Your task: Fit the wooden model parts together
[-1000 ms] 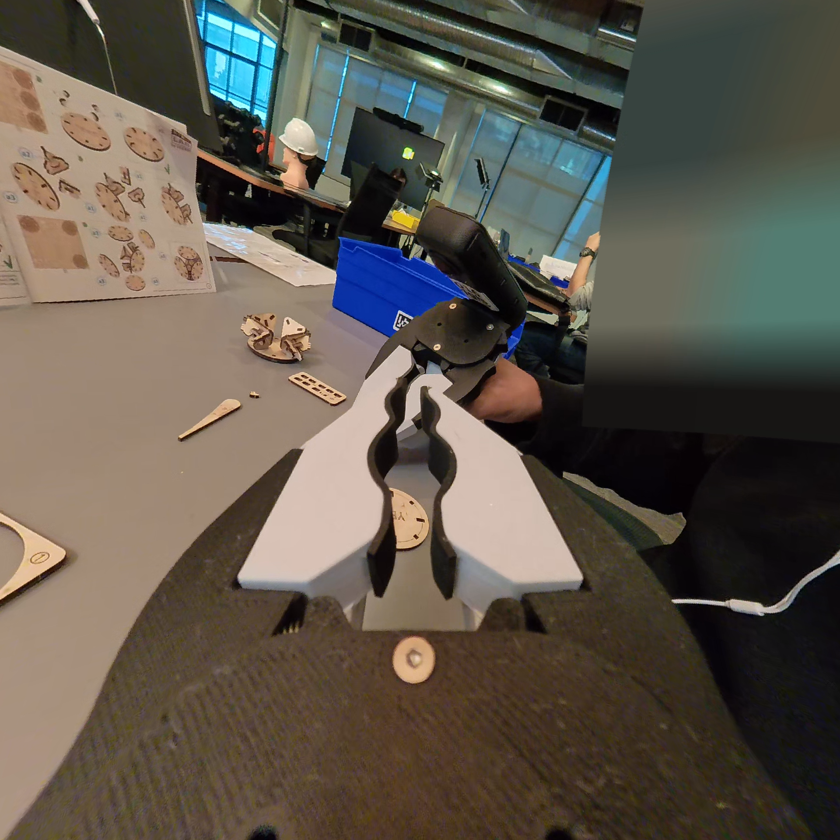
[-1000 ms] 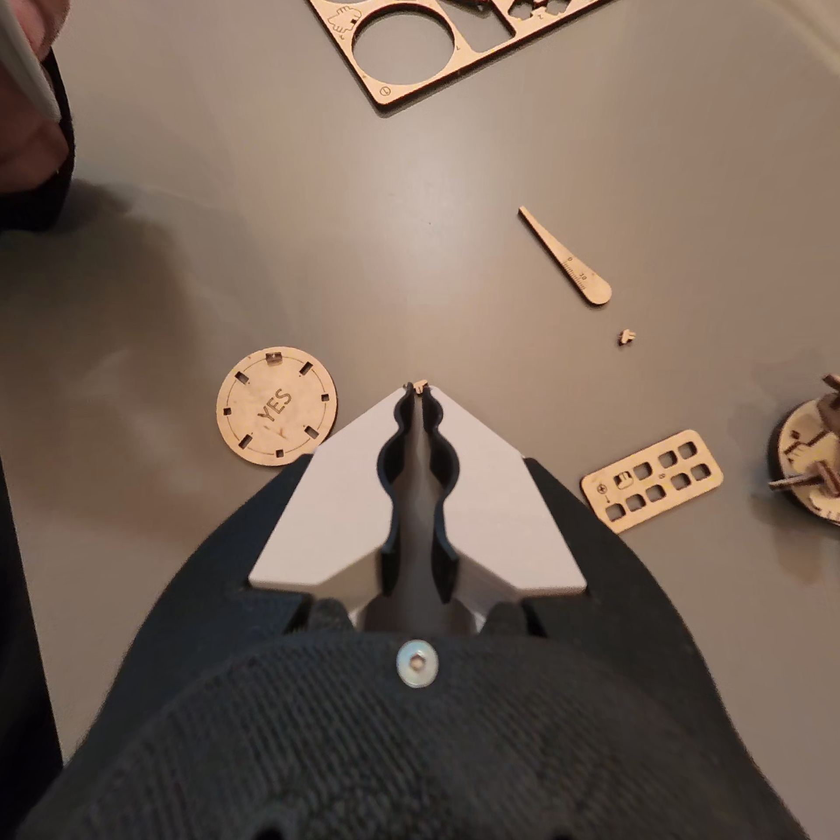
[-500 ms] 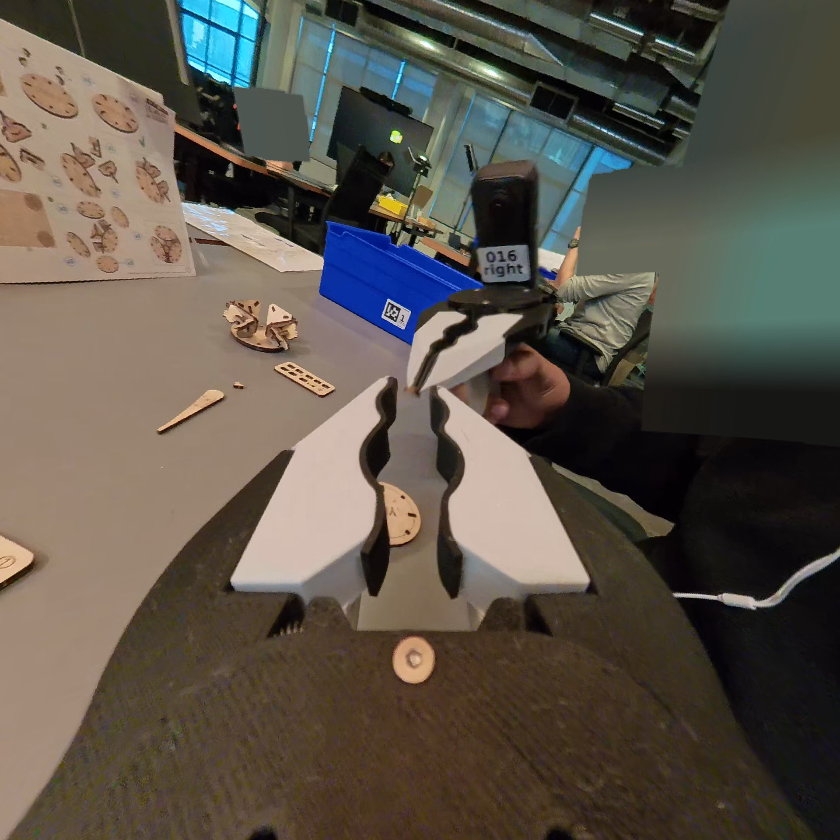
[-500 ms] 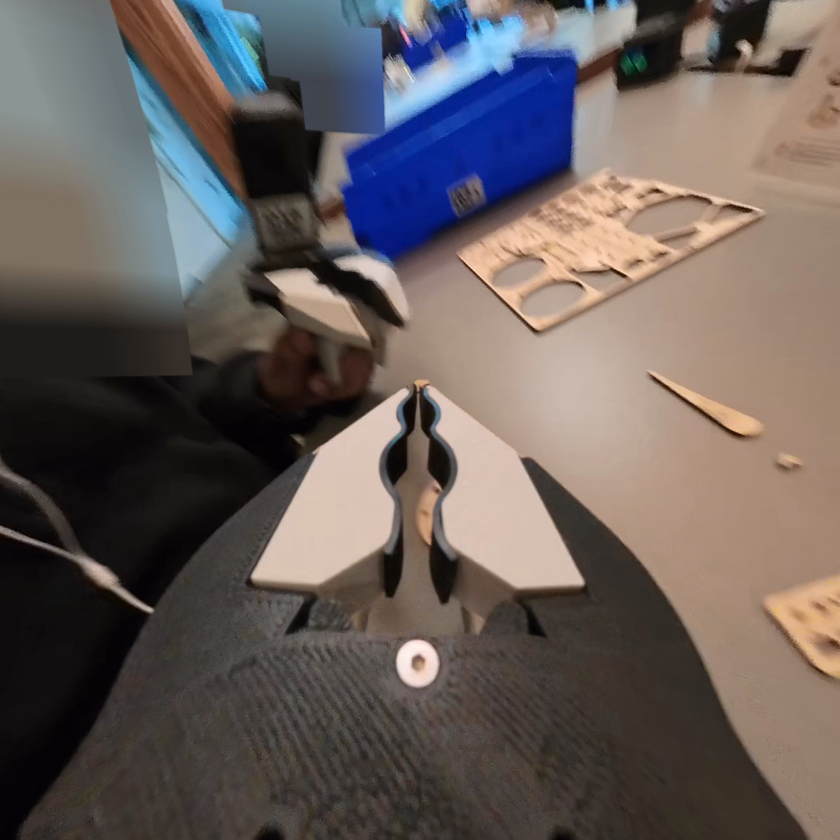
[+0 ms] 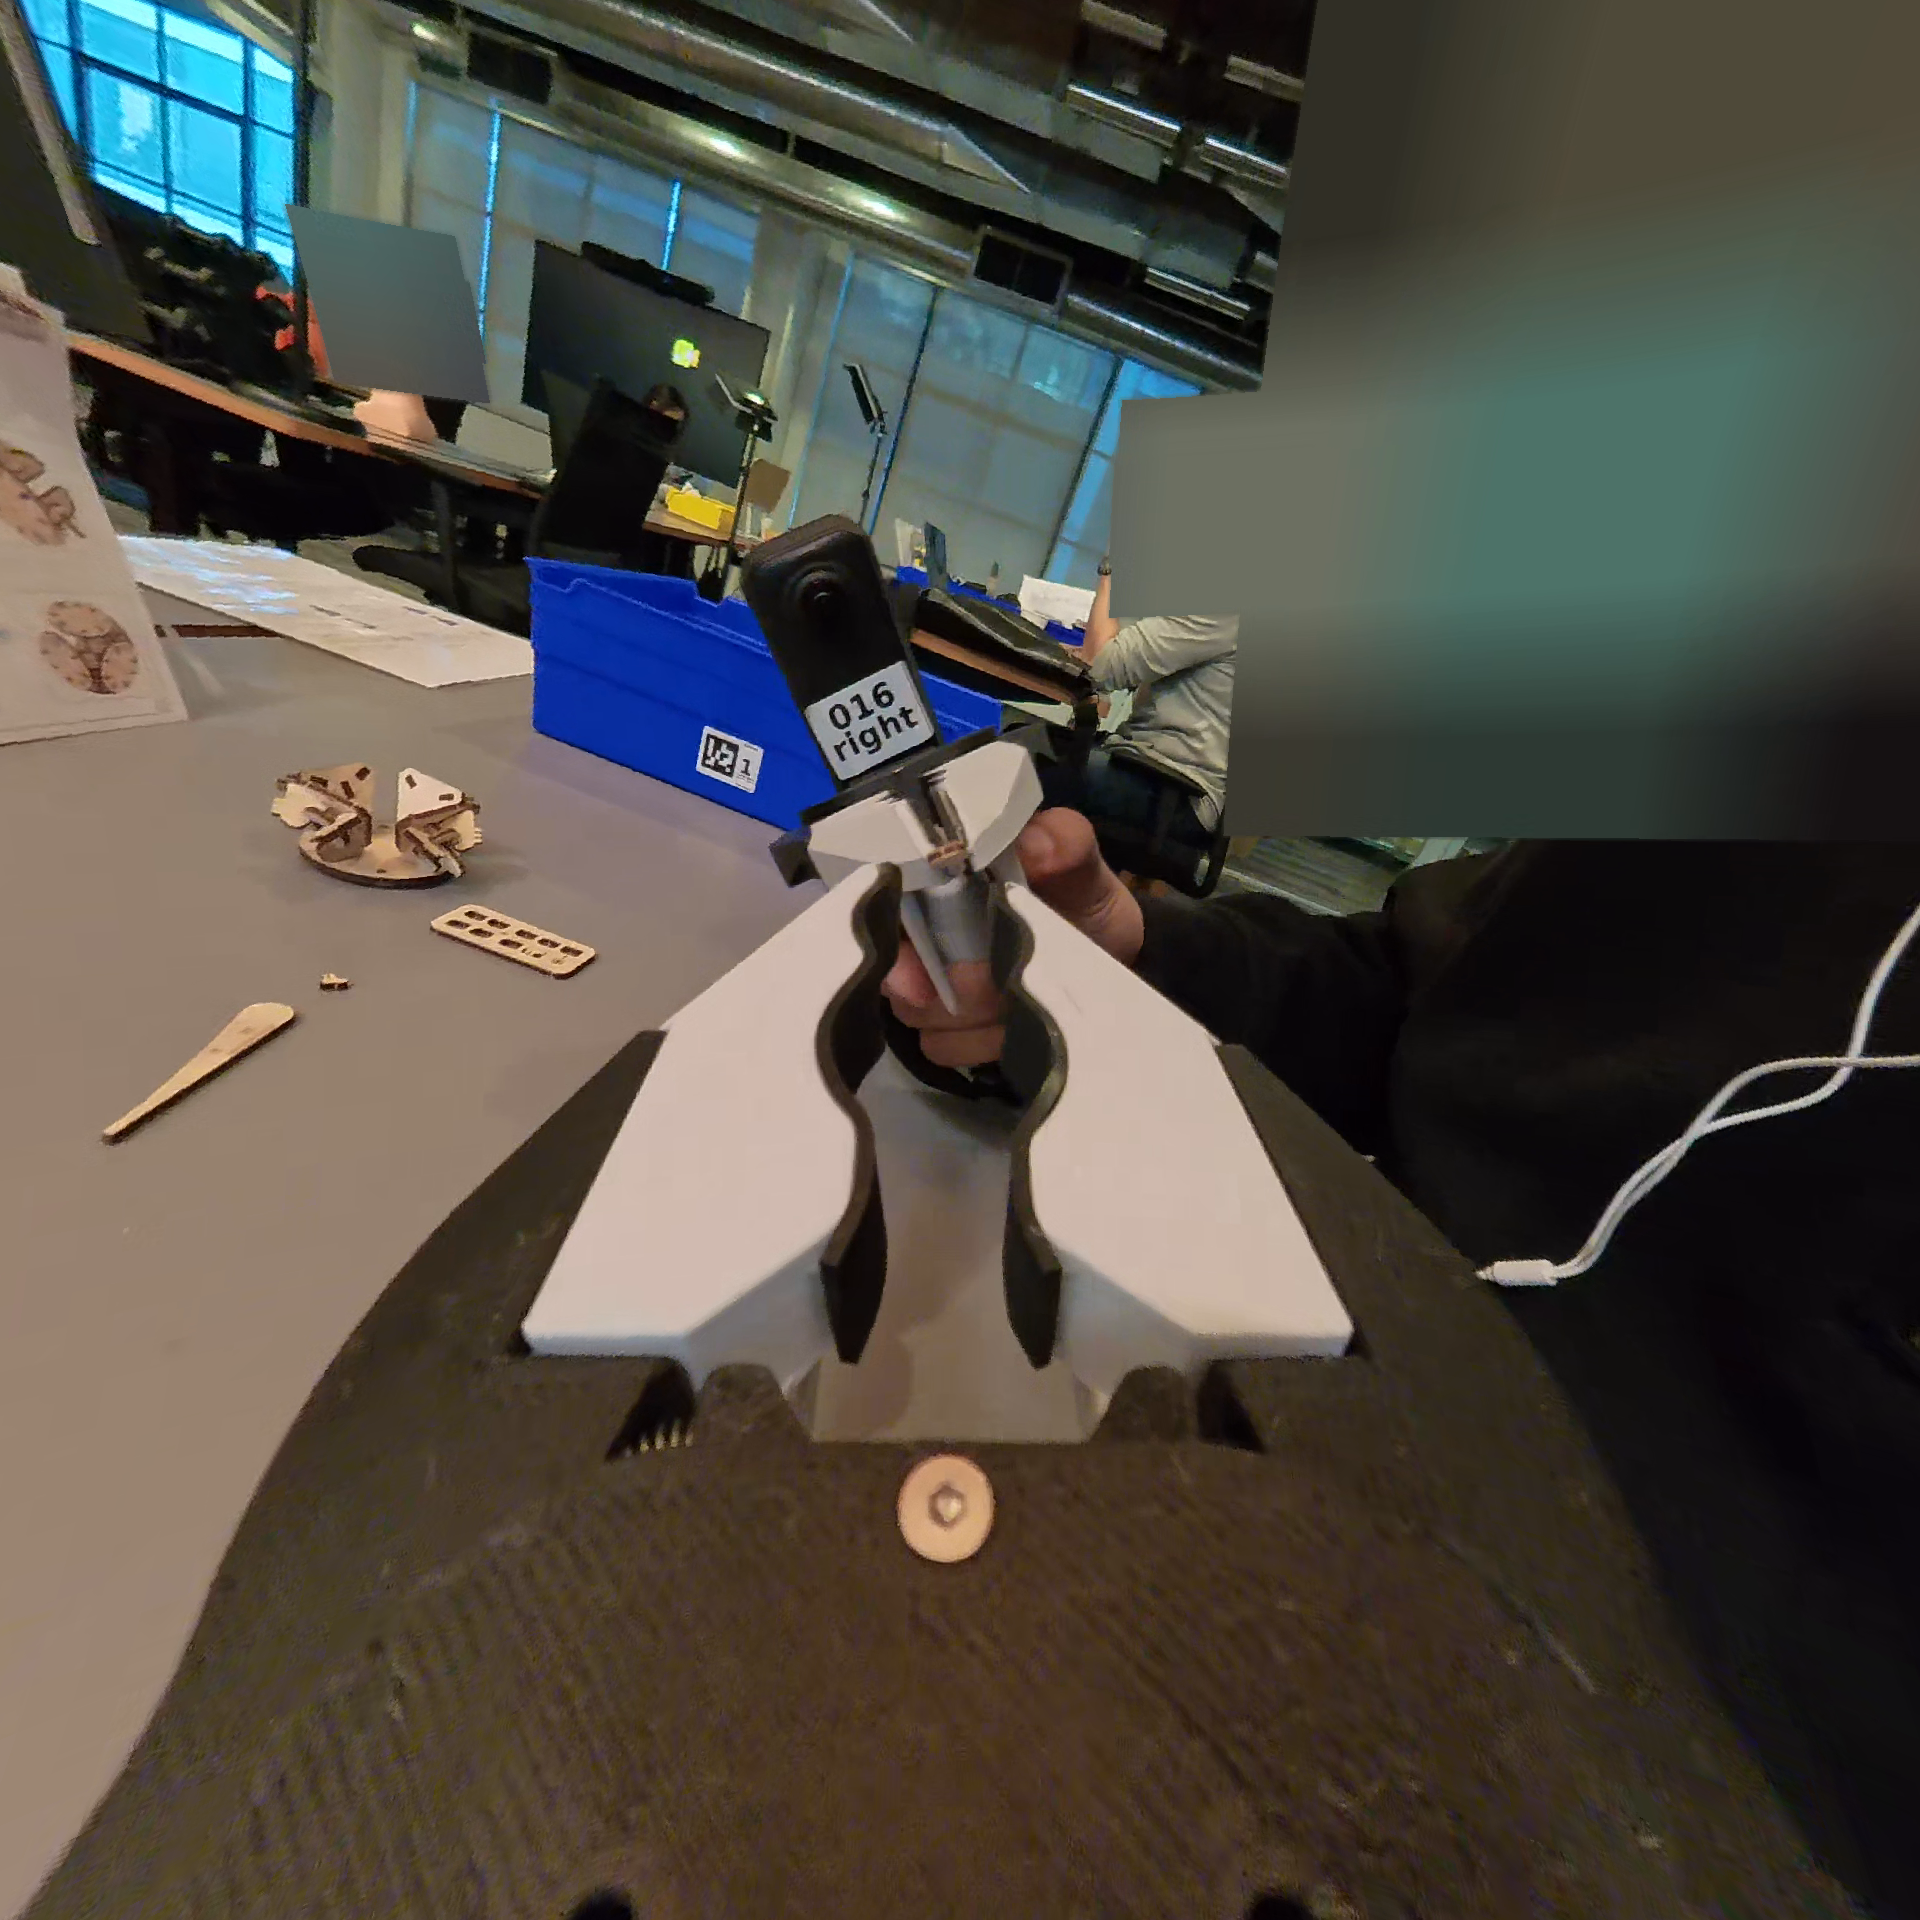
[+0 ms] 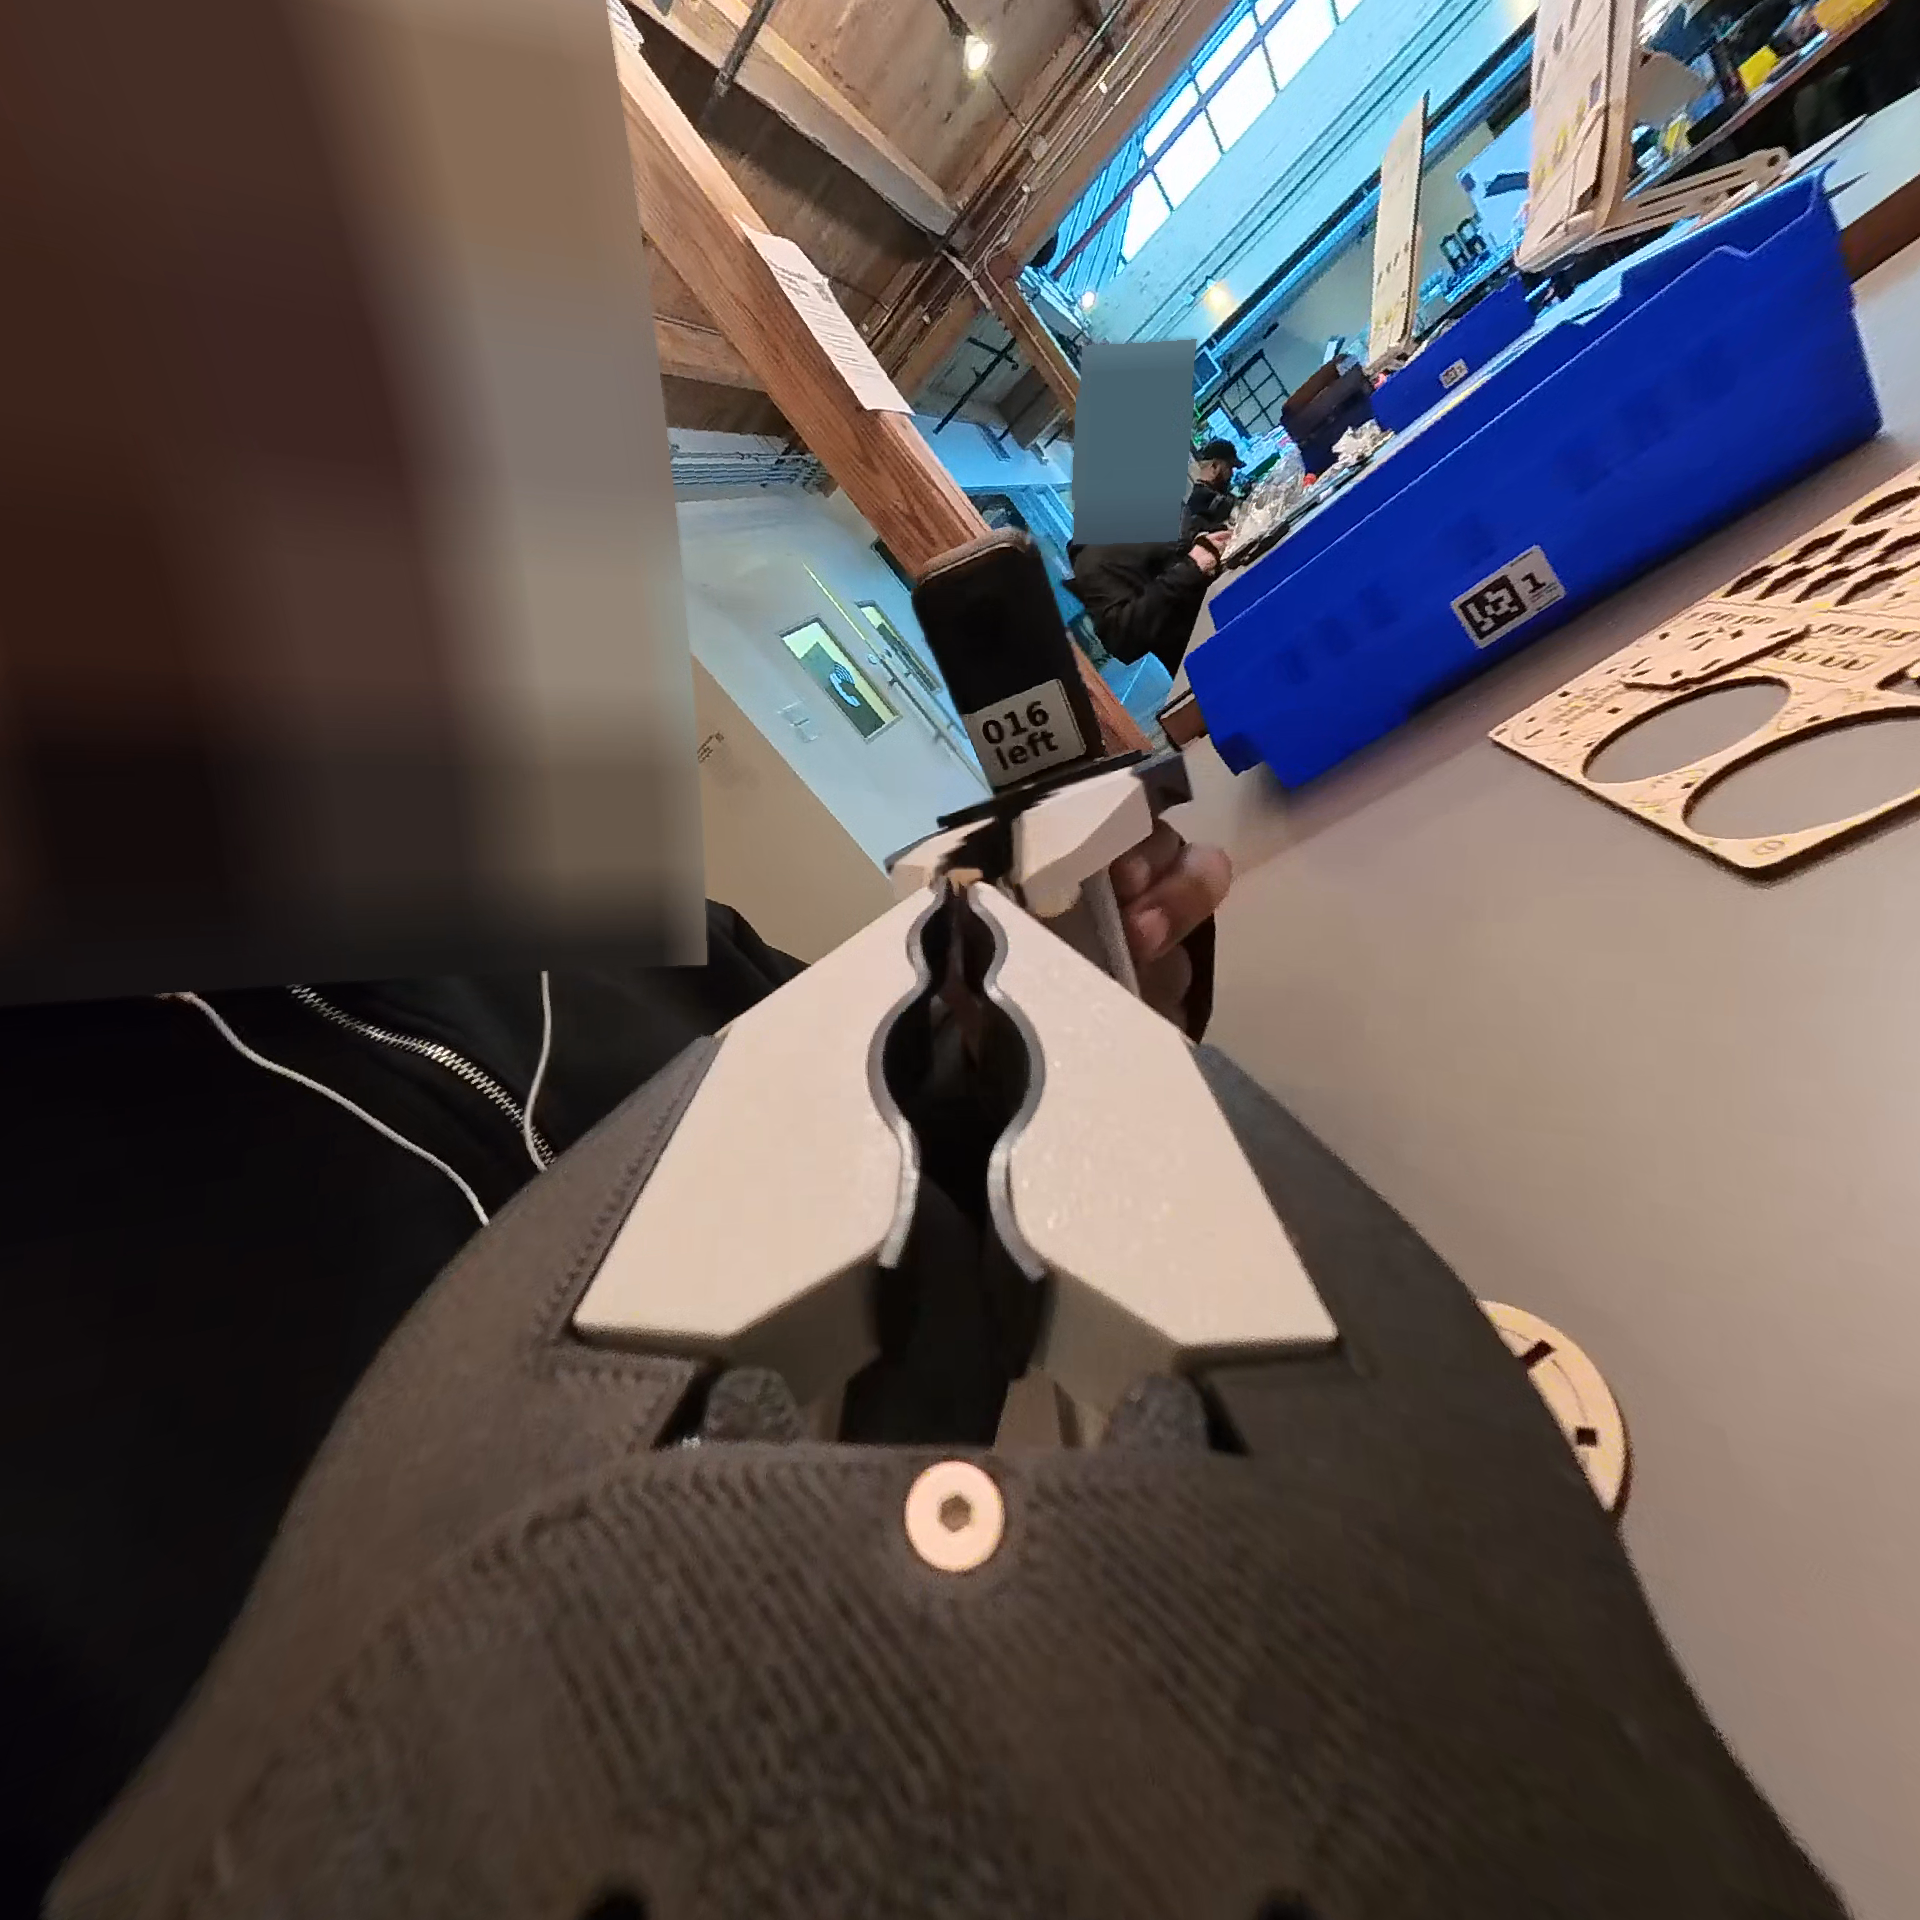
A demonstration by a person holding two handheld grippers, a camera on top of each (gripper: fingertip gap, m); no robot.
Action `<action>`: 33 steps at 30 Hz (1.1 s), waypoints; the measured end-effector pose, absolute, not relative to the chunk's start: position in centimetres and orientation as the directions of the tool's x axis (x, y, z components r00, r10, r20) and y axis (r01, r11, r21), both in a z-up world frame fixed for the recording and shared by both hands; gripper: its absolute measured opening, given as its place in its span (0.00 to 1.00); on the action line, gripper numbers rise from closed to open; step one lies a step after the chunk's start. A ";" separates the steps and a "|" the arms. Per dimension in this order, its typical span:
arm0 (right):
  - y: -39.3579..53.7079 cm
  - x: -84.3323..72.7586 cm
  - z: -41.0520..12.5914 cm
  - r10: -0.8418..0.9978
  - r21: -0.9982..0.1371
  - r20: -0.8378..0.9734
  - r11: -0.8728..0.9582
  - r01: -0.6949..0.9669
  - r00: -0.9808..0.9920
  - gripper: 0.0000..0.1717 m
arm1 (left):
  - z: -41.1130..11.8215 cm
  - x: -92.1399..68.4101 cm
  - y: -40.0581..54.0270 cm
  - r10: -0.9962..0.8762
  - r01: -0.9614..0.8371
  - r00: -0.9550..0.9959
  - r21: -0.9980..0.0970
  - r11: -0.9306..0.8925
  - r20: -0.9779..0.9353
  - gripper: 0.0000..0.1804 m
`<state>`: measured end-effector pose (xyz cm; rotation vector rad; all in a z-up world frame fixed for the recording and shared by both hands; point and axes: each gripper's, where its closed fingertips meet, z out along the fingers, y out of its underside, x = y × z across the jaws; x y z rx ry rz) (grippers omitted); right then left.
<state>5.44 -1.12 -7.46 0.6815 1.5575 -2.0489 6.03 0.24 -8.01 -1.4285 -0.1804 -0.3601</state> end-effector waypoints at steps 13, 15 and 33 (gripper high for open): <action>-1.1 5.6 -7.9 -0.128 -0.684 -0.685 -0.226 0.694 -0.717 0.00 | -7.4 6.1 -0.1 -0.177 0.385 0.916 -0.914 0.129 0.361 0.00; -1.1 5.5 -8.2 -0.116 -0.686 -0.687 -0.222 0.693 -0.717 0.00 | -7.6 6.1 0.1 -0.176 0.393 0.912 -0.913 0.113 0.371 0.00; -0.3 4.6 -9.8 0.217 -0.787 -0.608 -0.037 0.616 -0.763 0.04 | -10.0 5.6 1.3 0.017 0.224 0.974 -0.974 -0.018 0.224 0.01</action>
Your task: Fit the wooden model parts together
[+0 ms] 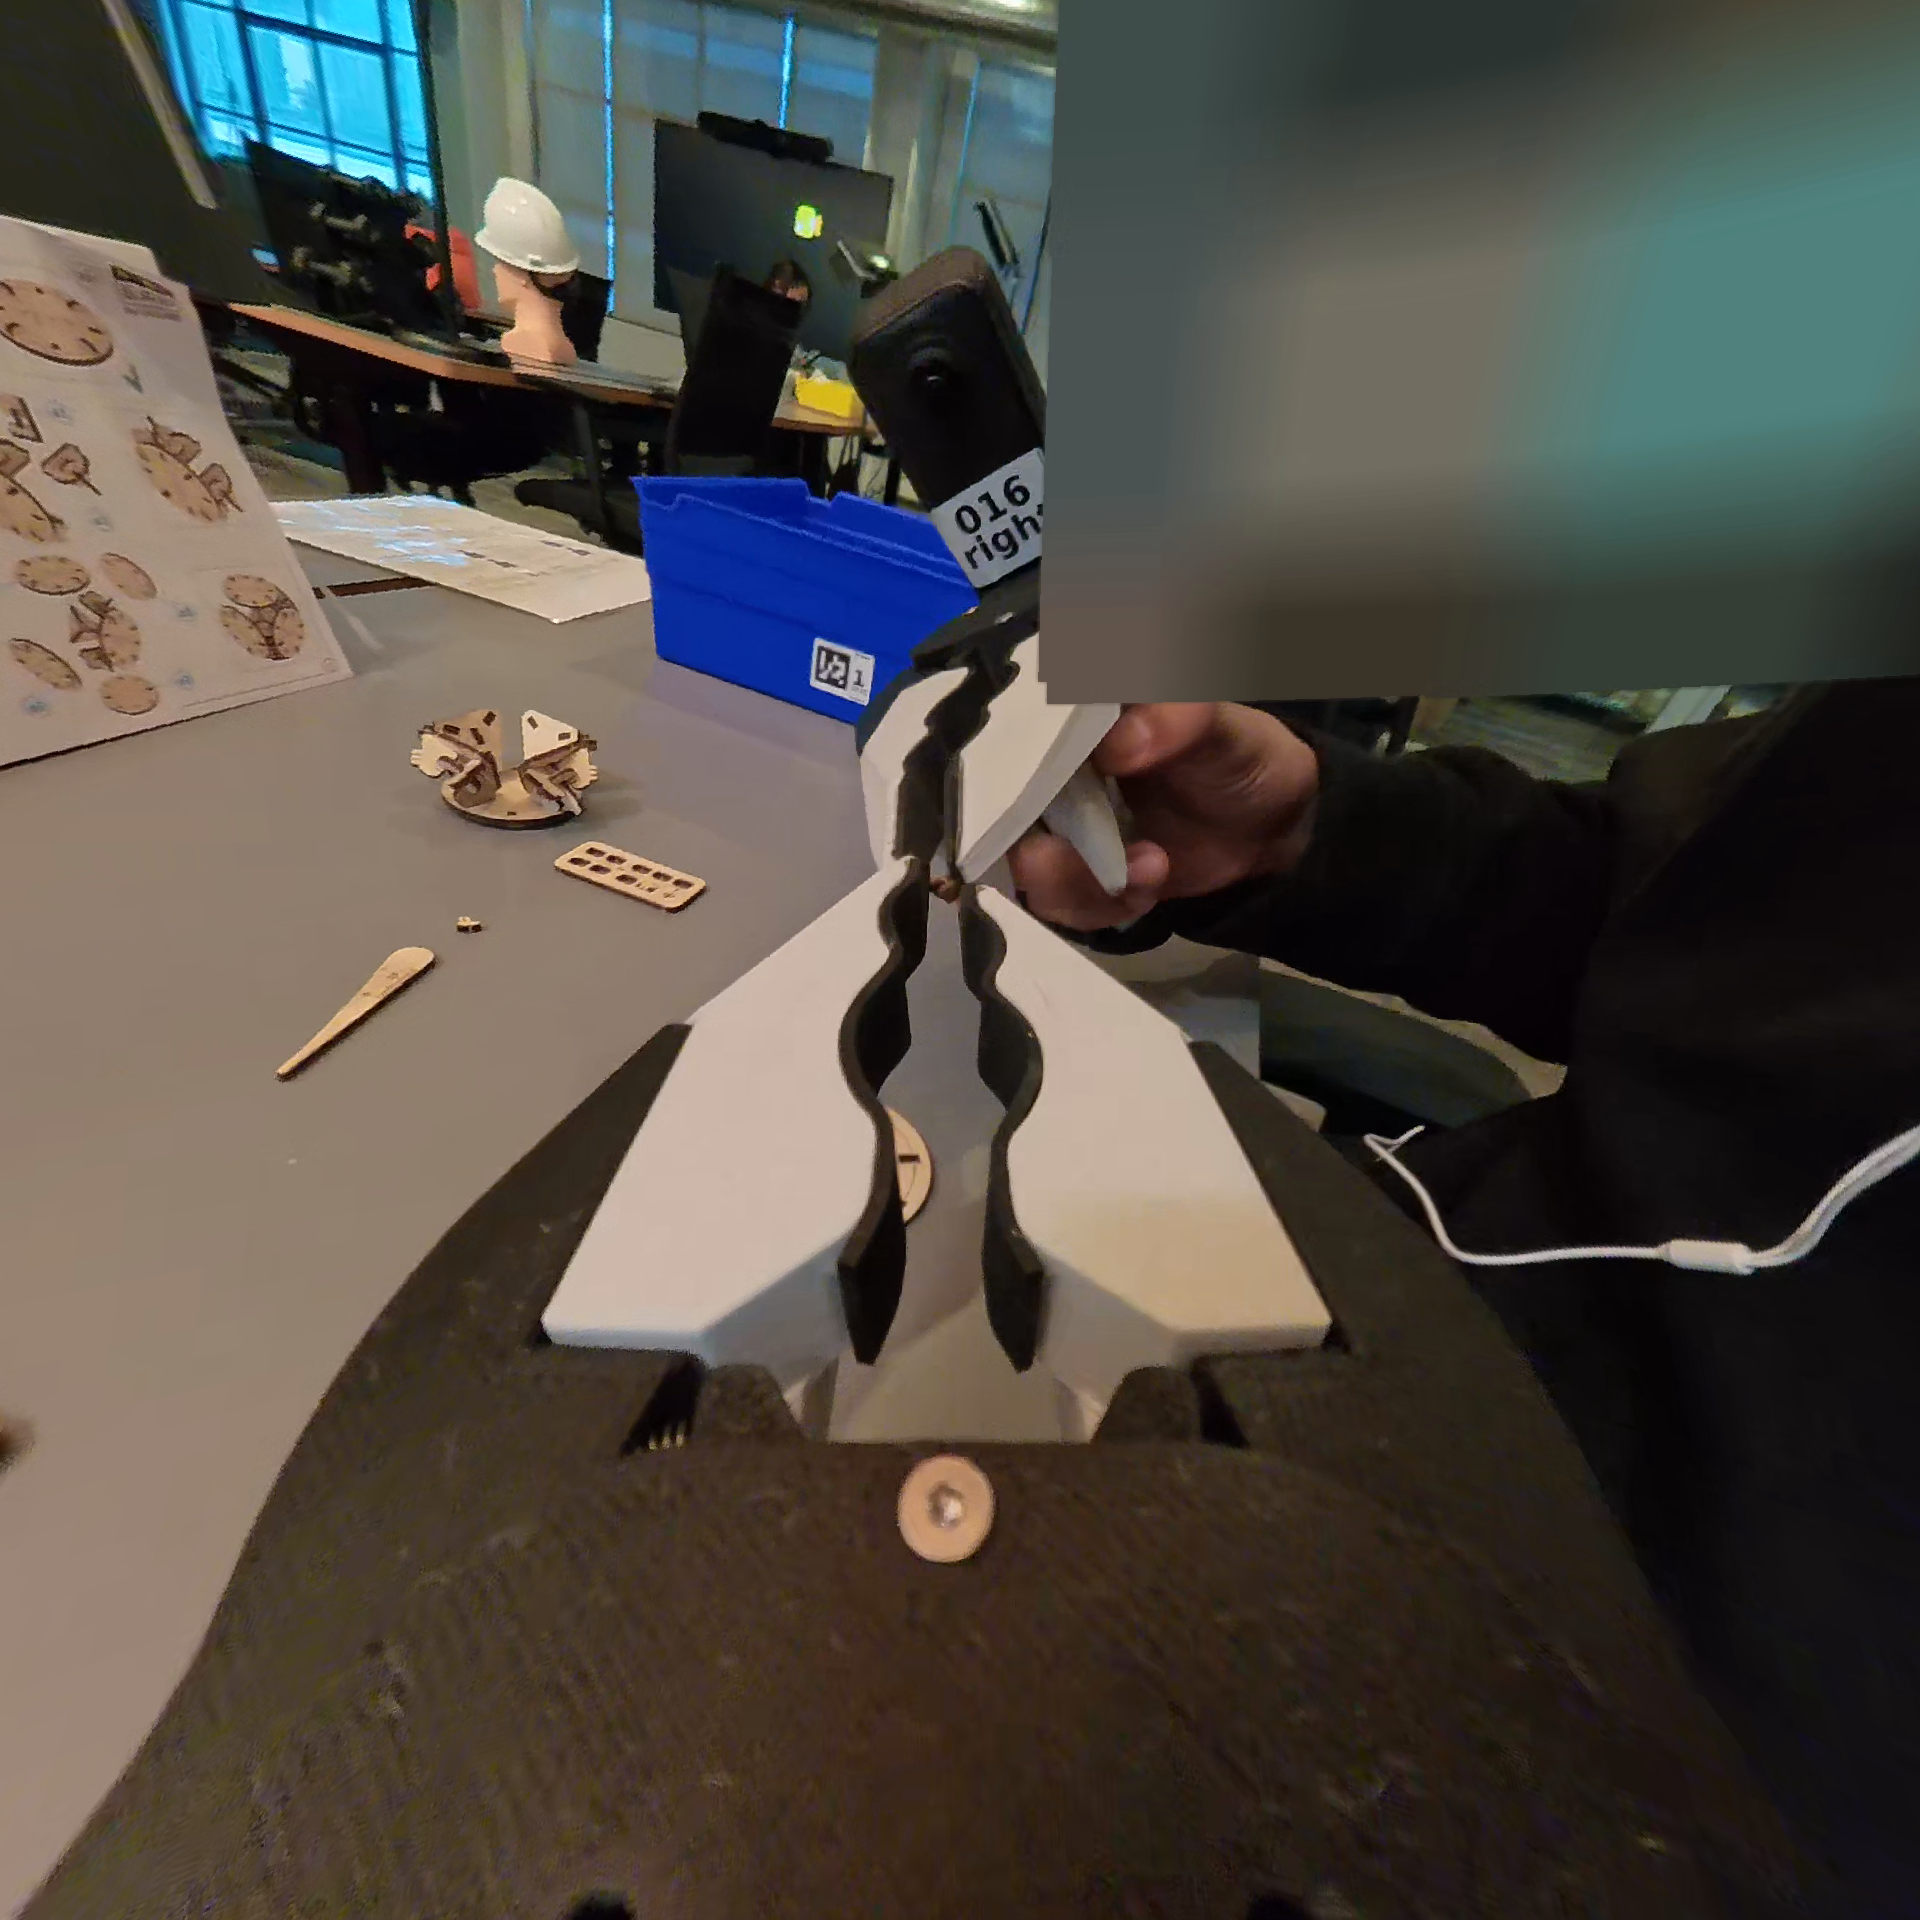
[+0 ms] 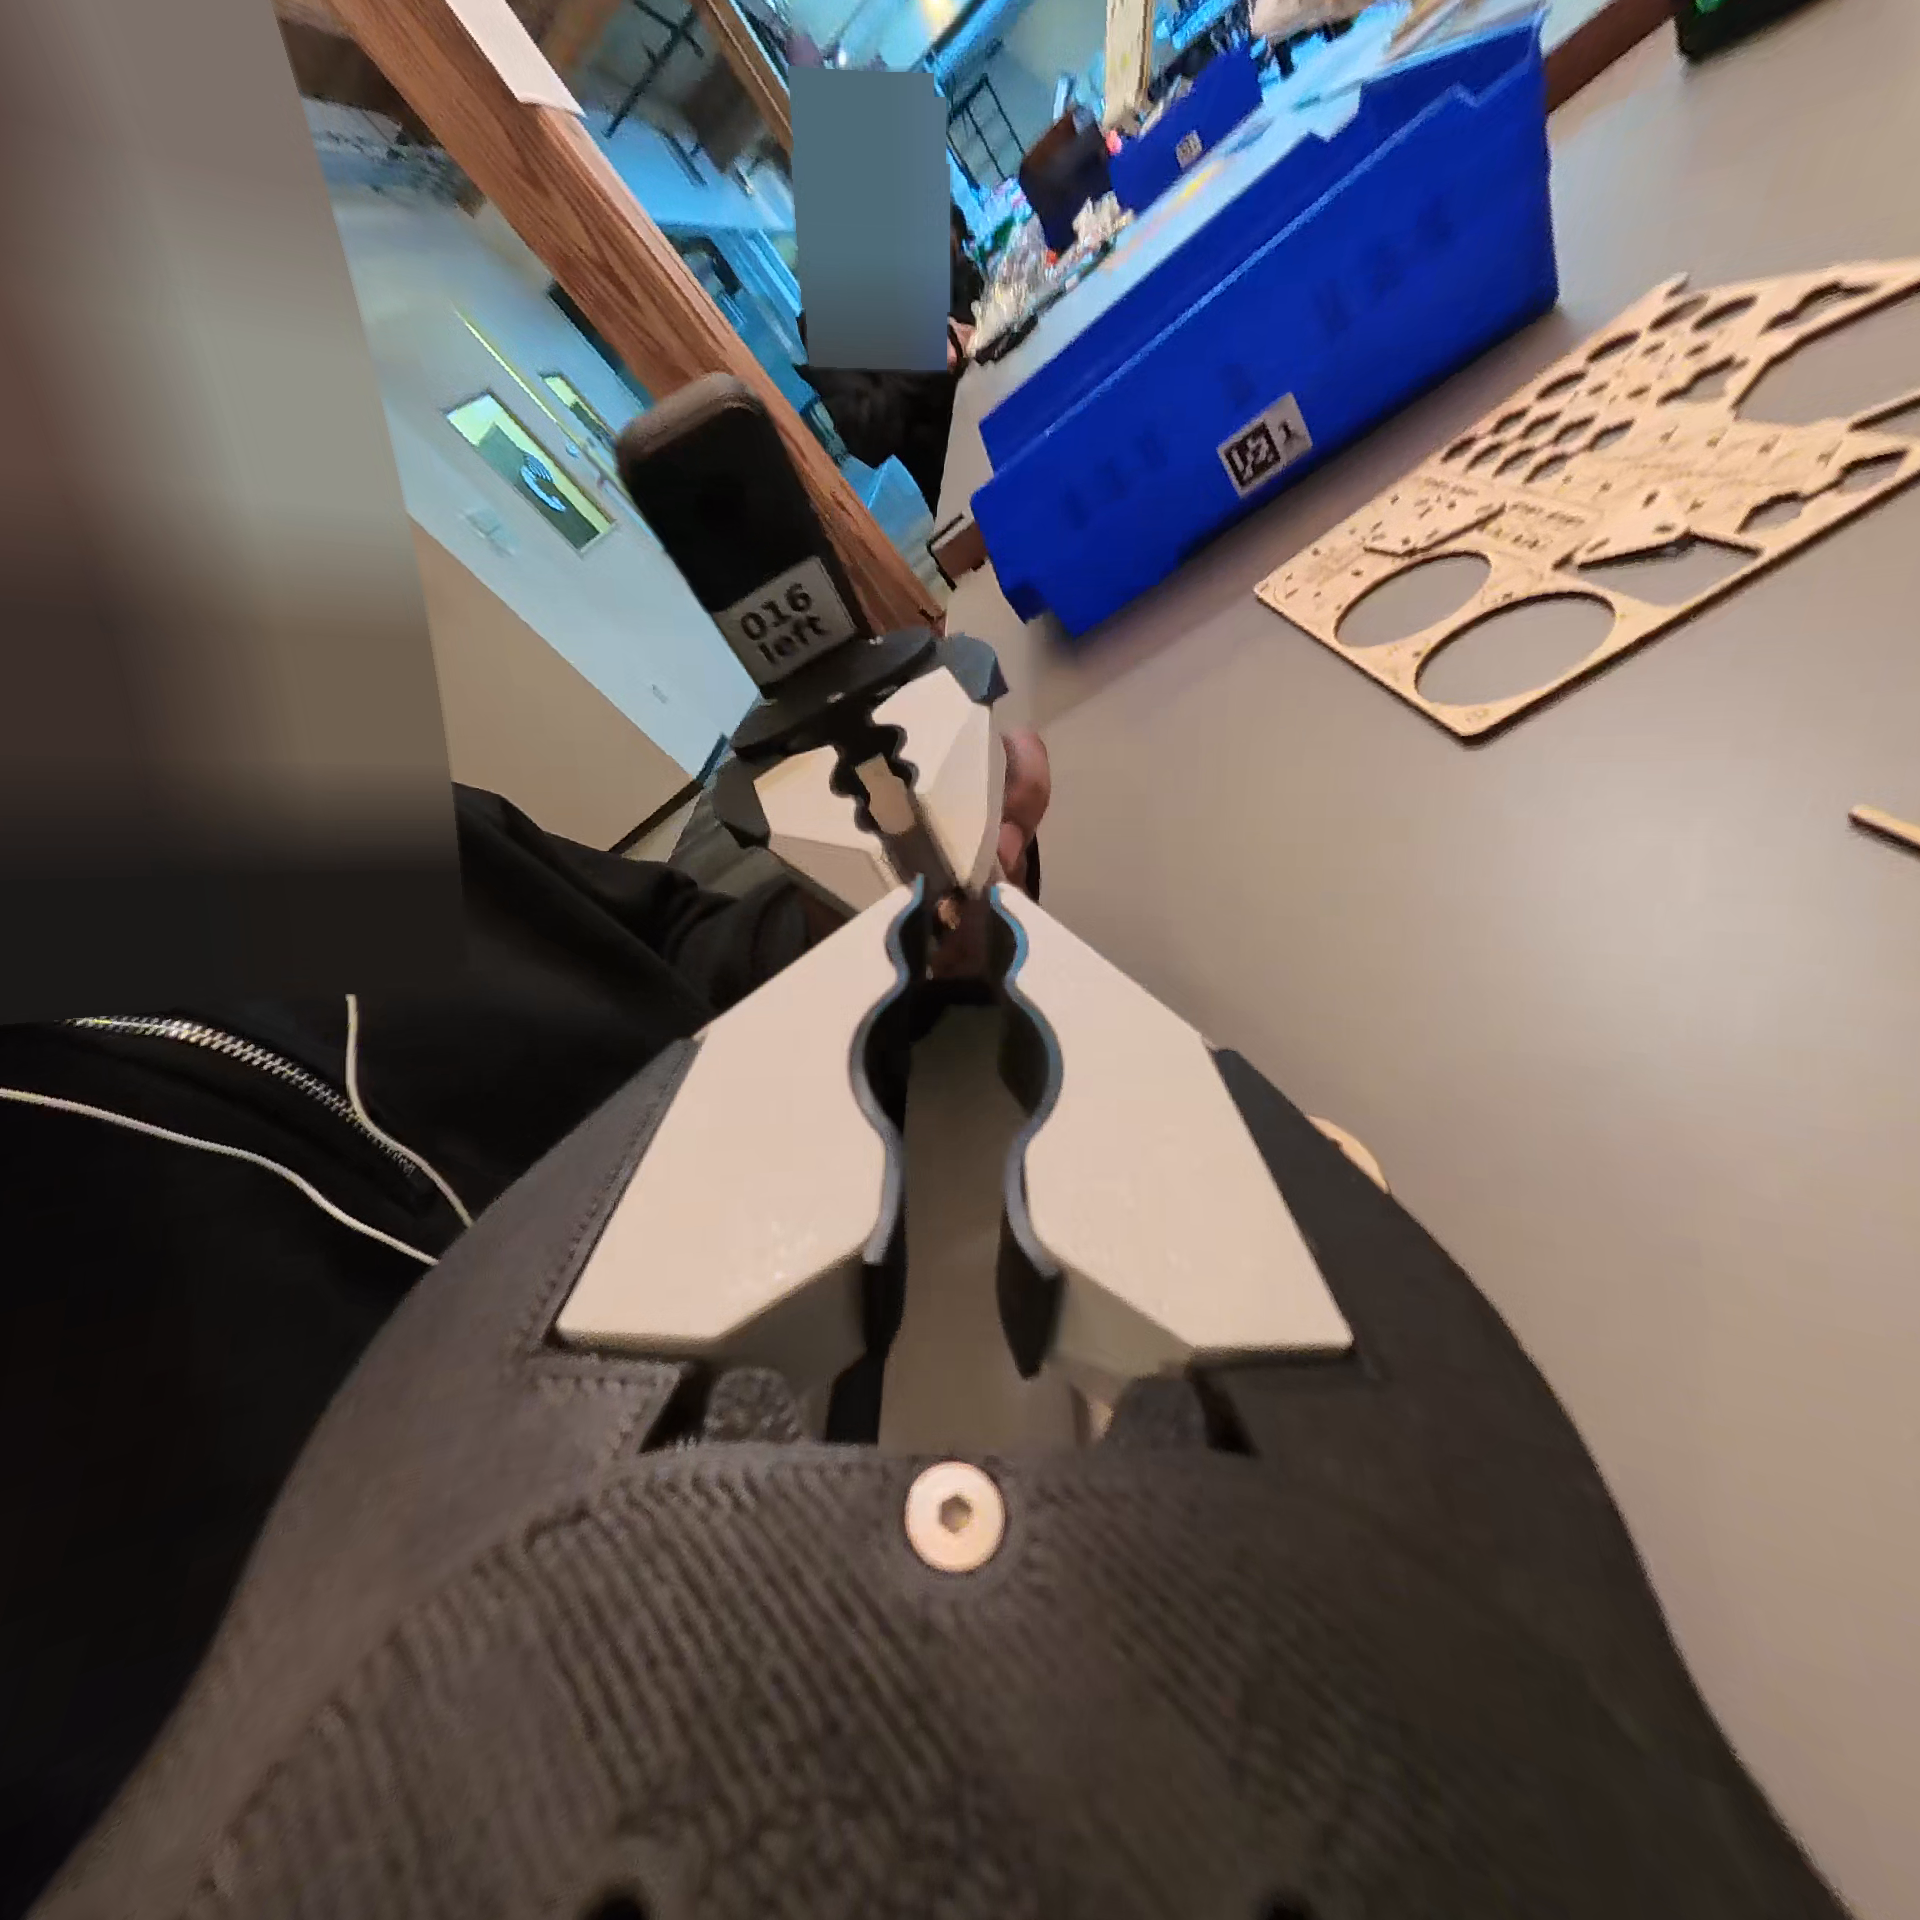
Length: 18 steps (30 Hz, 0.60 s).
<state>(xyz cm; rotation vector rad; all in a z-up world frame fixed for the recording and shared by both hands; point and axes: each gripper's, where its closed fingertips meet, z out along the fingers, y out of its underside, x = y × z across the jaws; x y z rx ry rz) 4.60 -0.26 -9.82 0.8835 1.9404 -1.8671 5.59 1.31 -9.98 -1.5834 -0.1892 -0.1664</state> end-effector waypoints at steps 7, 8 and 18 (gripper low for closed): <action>-0.1 4.5 -9.8 0.189 -0.747 -0.660 -0.072 0.660 -0.727 0.00 | -9.9 5.4 1.2 0.038 0.213 0.977 -0.977 -0.013 0.212 0.00; -0.1 4.6 -9.8 0.186 -0.743 -0.665 -0.075 0.665 -0.723 0.00 | -9.9 5.4 1.2 0.036 0.217 0.976 -0.976 -0.013 0.216 0.00; 0.1 4.3 -9.3 0.101 -0.687 -0.725 -0.169 0.707 -0.681 0.00 | -9.7 5.2 1.1 0.034 0.238 0.971 -0.971 0.006 0.238 0.02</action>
